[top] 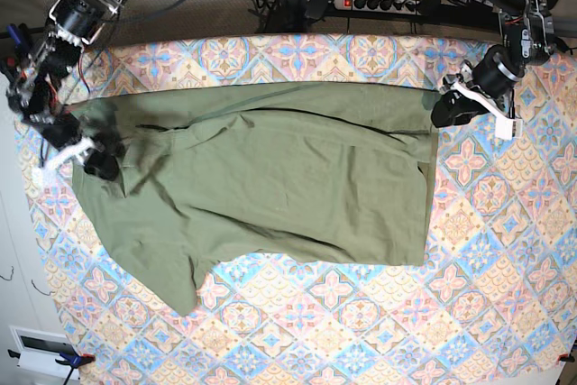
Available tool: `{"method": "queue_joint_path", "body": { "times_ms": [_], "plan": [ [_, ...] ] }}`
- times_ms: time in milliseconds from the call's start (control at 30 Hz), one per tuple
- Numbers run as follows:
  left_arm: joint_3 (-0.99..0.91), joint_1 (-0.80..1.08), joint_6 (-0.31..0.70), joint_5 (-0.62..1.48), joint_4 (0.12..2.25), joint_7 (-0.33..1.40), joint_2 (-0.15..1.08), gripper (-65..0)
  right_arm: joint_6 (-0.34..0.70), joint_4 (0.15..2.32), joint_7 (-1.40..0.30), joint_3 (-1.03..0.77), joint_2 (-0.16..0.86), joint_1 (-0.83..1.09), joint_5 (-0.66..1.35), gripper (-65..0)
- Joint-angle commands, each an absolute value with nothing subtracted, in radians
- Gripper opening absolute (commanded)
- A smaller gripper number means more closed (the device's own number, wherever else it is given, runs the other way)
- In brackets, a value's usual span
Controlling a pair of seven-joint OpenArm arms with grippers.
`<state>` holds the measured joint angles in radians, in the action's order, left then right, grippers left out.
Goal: Layout the t-shirt on the table in an organized manner, then fold the t-shirt properly
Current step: 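Regrasp the shirt corner with the right gripper and pull it taut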
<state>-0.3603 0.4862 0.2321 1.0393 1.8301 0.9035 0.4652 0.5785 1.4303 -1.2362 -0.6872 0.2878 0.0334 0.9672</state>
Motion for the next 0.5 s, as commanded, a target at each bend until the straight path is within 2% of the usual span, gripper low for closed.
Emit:
{"method": "queue_joint_path", "body": {
  "times_ms": [0,167,467],
  "plan": [
    [-0.369,0.487,0.24,1.056,1.865,0.888,0.483,-37.5,0.584,1.46,-1.23,-0.722,0.312,0.047,0.986,-37.2],
    [-0.367,0.519,0.24,1.058,1.9,0.889,0.487,-37.5,0.584,1.523,-1.227,-0.788,0.354,0.159,0.986,-37.2],
    [-0.366,0.544,0.239,1.124,1.897,0.957,0.481,-36.8,0.584,1.486,-1.23,-0.822,0.351,0.234,0.984,-37.1]
  ]
}}
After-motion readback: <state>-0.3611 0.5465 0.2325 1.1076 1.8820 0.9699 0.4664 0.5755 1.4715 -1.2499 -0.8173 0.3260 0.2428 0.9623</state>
